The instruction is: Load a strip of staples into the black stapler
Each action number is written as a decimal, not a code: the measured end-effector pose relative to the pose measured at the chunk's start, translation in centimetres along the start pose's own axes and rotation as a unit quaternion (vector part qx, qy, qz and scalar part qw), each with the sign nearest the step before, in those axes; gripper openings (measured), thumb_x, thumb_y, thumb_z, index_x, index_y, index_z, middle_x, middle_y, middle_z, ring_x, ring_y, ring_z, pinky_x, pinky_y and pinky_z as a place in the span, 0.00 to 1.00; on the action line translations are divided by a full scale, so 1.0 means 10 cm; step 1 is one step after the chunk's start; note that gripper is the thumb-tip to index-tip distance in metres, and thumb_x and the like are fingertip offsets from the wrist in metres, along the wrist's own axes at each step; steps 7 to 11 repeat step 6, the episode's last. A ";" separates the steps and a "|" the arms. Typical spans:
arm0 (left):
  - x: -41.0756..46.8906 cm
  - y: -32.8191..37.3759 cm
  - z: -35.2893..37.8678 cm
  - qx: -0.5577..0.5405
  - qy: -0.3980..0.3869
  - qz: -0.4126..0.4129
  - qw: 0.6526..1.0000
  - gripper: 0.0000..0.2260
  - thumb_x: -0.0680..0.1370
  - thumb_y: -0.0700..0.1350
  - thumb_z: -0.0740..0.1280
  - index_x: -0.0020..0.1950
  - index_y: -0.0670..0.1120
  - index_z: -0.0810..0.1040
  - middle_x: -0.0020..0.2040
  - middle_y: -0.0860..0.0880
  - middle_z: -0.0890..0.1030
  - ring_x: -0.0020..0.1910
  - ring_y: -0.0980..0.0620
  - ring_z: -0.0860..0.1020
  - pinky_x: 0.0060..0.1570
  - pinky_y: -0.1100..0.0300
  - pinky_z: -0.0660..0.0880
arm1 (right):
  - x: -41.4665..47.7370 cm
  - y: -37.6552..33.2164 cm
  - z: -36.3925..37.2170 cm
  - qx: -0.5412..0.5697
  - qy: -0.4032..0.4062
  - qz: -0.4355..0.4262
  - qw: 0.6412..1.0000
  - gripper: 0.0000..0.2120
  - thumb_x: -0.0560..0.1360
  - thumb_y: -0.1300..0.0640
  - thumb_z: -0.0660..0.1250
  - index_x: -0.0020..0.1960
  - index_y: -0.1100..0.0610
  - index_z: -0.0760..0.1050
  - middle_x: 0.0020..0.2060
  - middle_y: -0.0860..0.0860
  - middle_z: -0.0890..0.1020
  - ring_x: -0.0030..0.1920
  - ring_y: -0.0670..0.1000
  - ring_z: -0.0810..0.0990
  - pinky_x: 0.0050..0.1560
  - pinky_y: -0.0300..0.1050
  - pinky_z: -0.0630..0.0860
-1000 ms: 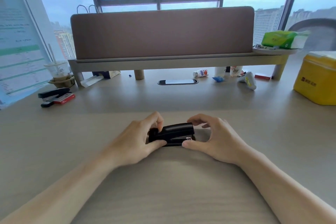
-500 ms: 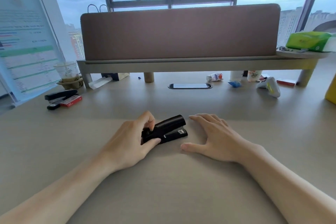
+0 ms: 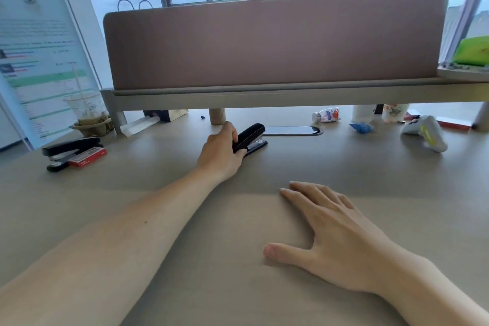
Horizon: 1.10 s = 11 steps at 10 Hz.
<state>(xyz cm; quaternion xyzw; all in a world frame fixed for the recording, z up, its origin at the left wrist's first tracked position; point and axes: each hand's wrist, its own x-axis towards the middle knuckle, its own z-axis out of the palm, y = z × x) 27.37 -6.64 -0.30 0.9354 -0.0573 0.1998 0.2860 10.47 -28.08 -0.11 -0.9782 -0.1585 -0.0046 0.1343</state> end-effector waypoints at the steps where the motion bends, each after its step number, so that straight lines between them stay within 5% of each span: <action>1: 0.12 0.02 0.08 -0.005 -0.002 -0.018 1.000 0.13 0.79 0.47 0.72 0.56 0.45 0.70 0.49 0.45 0.78 0.44 0.42 0.76 0.41 0.55 0.69 | 0.01 0.01 0.01 -0.002 0.002 -0.005 1.000 0.55 0.64 0.15 0.53 0.85 0.40 0.47 0.83 0.34 0.49 0.83 0.41 0.46 0.76 0.35 0.43; 4: 0.22 -0.01 0.15 -0.007 -0.009 -0.027 1.000 0.14 0.79 0.48 0.72 0.55 0.45 0.69 0.51 0.43 0.80 0.46 0.41 0.77 0.42 0.55 0.70 | 0.02 -0.02 -0.01 -0.001 0.000 -0.016 1.000 0.55 0.65 0.16 0.53 0.85 0.39 0.46 0.83 0.34 0.48 0.83 0.41 0.45 0.75 0.35 0.42; 6: -0.19 0.02 -0.06 -0.061 0.048 0.041 0.996 0.17 0.77 0.51 0.74 0.57 0.48 0.69 0.58 0.50 0.77 0.58 0.49 0.76 0.50 0.57 0.68 | 0.00 -0.04 -0.01 -0.002 0.007 -0.017 1.000 0.55 0.65 0.15 0.53 0.85 0.42 0.49 0.84 0.37 0.52 0.84 0.43 0.47 0.82 0.42 0.44; 11: -0.19 0.02 -0.06 -0.061 0.048 0.041 0.996 0.17 0.77 0.51 0.74 0.57 0.48 0.69 0.58 0.50 0.77 0.58 0.49 0.76 0.50 0.57 0.68 | 0.00 -0.04 -0.01 -0.002 0.007 -0.017 1.000 0.55 0.65 0.15 0.53 0.85 0.42 0.49 0.84 0.37 0.52 0.84 0.43 0.47 0.82 0.42 0.44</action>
